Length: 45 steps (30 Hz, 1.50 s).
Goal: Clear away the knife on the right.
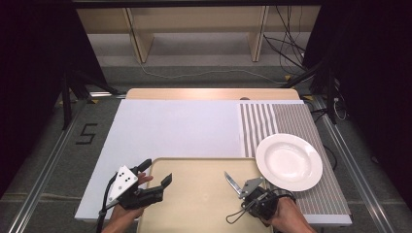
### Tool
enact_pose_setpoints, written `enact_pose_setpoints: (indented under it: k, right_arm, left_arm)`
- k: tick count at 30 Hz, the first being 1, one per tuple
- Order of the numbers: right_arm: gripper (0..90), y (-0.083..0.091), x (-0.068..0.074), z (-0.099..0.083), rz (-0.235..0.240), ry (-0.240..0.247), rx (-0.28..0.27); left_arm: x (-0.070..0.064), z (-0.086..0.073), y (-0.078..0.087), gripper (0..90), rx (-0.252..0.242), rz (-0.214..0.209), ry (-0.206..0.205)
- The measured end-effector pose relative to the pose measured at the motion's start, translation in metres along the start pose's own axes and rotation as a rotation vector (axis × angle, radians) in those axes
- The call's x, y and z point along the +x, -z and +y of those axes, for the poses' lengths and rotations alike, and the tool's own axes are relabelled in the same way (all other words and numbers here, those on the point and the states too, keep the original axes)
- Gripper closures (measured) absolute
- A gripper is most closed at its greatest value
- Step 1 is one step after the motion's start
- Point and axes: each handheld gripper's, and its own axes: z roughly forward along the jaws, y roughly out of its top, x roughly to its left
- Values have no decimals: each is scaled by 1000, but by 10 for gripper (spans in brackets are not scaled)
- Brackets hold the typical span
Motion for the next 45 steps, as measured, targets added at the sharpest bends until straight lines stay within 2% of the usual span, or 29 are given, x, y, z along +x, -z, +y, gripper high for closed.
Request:
enact_pose_setpoints:
  k: [15, 29, 35, 40, 42, 45]
  right_arm:
    - [900, 9, -16, -11, -34, -47, 6]
    - [900, 14, -25, -19, -41, -63, 27]
    - [886, 17, -27, -20, -39, -77, -5]
    - [746, 24, -29, -19, -34, -99, -100]
    - [607, 27, -30, -18, -41, -106, -141]
    - [475, 33, -32, -16, -32, -140, -225]
  left_arm:
    - [0, 0, 0, 157, 0, 1, 0]
    - [0, 0, 1, 157, -3, 4, 2]
    - [0, 0, 1, 157, -2, 4, 2]
    - [0, 0, 1, 157, -2, 4, 2]
    - [0, 0, 1, 157, -2, 4, 2]
    - [0, 0, 1, 157, -3, 4, 2]
